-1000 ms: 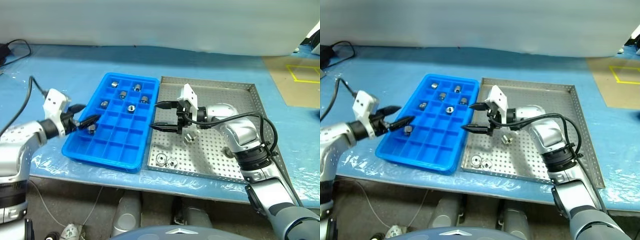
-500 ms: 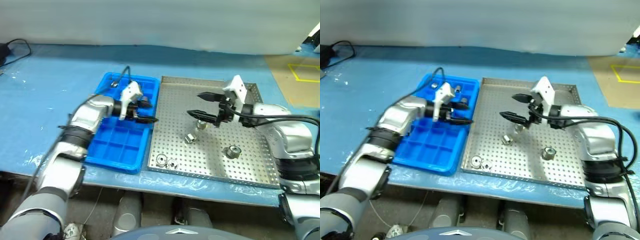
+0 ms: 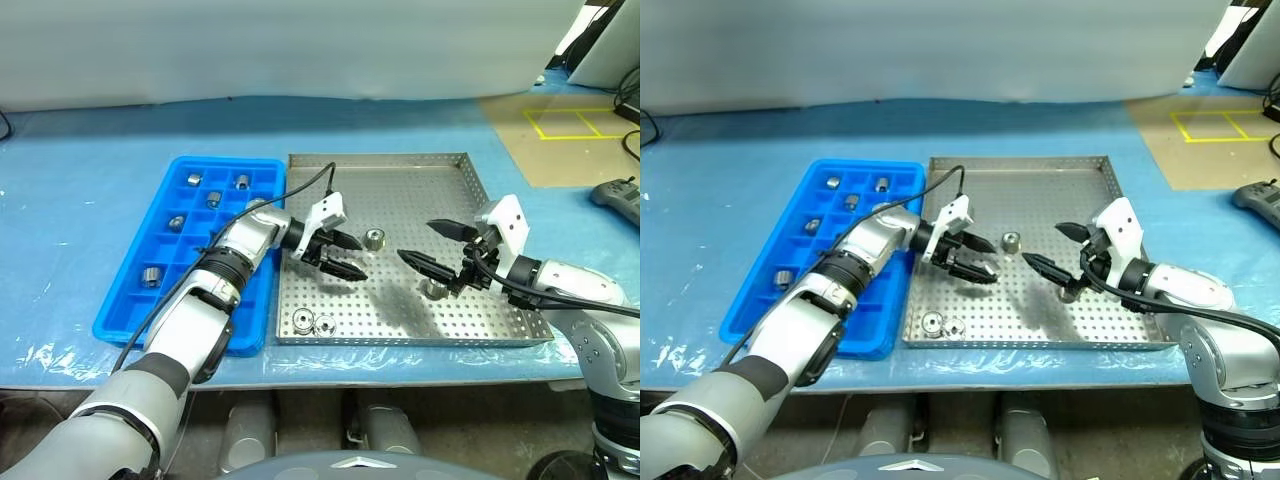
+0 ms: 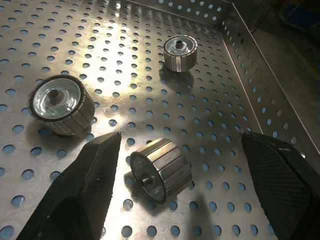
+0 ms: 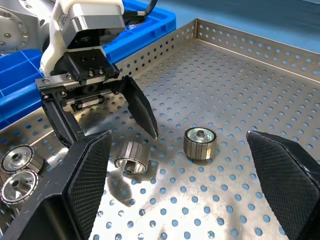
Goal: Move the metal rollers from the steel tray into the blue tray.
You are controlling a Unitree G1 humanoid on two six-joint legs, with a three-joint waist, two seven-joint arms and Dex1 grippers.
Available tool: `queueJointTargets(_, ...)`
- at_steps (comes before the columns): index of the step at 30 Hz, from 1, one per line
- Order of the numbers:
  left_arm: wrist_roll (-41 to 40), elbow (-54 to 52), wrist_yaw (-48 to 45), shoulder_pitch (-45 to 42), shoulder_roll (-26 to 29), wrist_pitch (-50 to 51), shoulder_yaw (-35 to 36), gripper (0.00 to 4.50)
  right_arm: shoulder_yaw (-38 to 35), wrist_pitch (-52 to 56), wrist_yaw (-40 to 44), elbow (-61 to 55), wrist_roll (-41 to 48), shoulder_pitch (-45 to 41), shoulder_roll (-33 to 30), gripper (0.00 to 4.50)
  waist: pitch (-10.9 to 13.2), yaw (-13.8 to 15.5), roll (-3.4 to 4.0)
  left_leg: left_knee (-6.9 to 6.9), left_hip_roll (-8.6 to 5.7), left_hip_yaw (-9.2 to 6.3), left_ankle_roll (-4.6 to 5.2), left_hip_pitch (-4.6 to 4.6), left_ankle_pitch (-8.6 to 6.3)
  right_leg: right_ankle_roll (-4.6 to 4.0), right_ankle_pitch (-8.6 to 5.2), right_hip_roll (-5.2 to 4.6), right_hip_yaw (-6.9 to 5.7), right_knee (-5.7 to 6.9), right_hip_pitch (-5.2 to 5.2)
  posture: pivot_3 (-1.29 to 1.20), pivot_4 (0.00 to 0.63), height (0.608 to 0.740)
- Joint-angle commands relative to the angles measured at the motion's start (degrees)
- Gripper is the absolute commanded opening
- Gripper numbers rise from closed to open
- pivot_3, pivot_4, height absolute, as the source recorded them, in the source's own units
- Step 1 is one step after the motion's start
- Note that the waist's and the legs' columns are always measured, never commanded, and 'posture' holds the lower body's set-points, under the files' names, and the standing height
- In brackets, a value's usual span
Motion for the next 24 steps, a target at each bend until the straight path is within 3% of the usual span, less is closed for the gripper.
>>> queueJointTargets(1,2.57,3.61,3.07,-2.5,-1.96,-2.82,-0.06,4.03,-1.82,-0.73,-1.48,-2.28,1.14,0.44,0.17,4.5,0.0,-0.06,0.0,0.03,0.0,0.06,0.09,-0.01,-0.03,0.02,0.02,-0.03,0.03,-0.03,0.0,-0.26,0.15,0.74)
queueJointTargets(9,7.82,6.51,5.49,-1.2,-4.66,-8.54,-1.49,4.03,-1.57,-2.34,-3.22,-1.8,0.39,2.14,0.31,4.5,0.0,-0.15,0.01,0.03,0.01,0.2,0.25,-0.25,-0.12,0.02,0.03,-0.06,0.06,-0.07,-0.23,-0.27,0.15,0.74)
queueJointTargets(19,9.92,7.35,5.92,-0.42,-3.65,-10.15,-1.03,4.03,-0.74,-3.73,-4.53,-1.59,0.44,2.32,0.72,4.5,-0.01,-0.64,0.01,0.03,0.04,0.28,0.24,-0.09,-0.11,0.02,0.03,-0.07,0.1,-0.03,-0.13,-0.27,0.15,0.74)
queueJointTargets(23,12.19,8.1,9.03,-0.25,-2.83,-11.15,-2.0,2.88,0.13,-4.25,-4.92,-1.27,0.5,1.74,1.54,4.5,-0.01,-1.12,0.02,0.02,0.05,0.29,0.24,-0.09,-0.11,0.02,0.03,-0.07,0.1,-0.03,-0.13,-0.27,0.15,0.74)
queueJointTargets(24,13.55,8.48,10.0,-0.33,-2.58,-11.77,-2.96,2.88,0.48,-4.35,-5.07,-1.1,0.39,1.48,1.74,4.5,-0.01,-1.16,0.02,0.02,0.04,0.28,0.24,-0.09,-0.11,0.02,0.03,-0.07,0.1,-0.03,-0.13,-0.26,0.15,0.74)
